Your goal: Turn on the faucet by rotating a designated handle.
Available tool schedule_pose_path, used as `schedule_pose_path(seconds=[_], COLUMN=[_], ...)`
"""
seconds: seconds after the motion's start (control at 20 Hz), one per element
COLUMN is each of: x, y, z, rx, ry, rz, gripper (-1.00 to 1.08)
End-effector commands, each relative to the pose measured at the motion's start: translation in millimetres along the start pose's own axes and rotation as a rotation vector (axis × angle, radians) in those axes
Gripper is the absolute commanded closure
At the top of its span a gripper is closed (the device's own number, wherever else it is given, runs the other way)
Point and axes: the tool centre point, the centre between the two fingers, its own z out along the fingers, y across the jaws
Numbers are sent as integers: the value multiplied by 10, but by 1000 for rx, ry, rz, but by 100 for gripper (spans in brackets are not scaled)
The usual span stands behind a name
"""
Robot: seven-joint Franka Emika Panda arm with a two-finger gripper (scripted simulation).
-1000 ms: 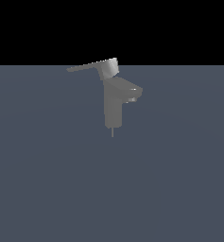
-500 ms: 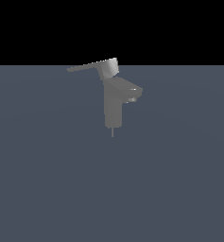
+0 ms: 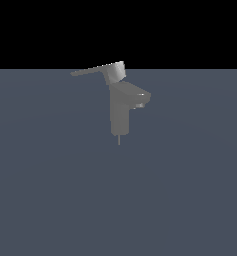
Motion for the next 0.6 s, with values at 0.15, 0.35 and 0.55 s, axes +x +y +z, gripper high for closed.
schedule_pose_path(seconds=[0.15, 0.35, 0.55], x=[174, 288, 394], y=[-307, -531, -757], z=[129, 241, 369], rx=[-8, -11, -11], ry=[-2, -6, -12], rz=[105, 181, 257], gripper=[108, 108, 108])
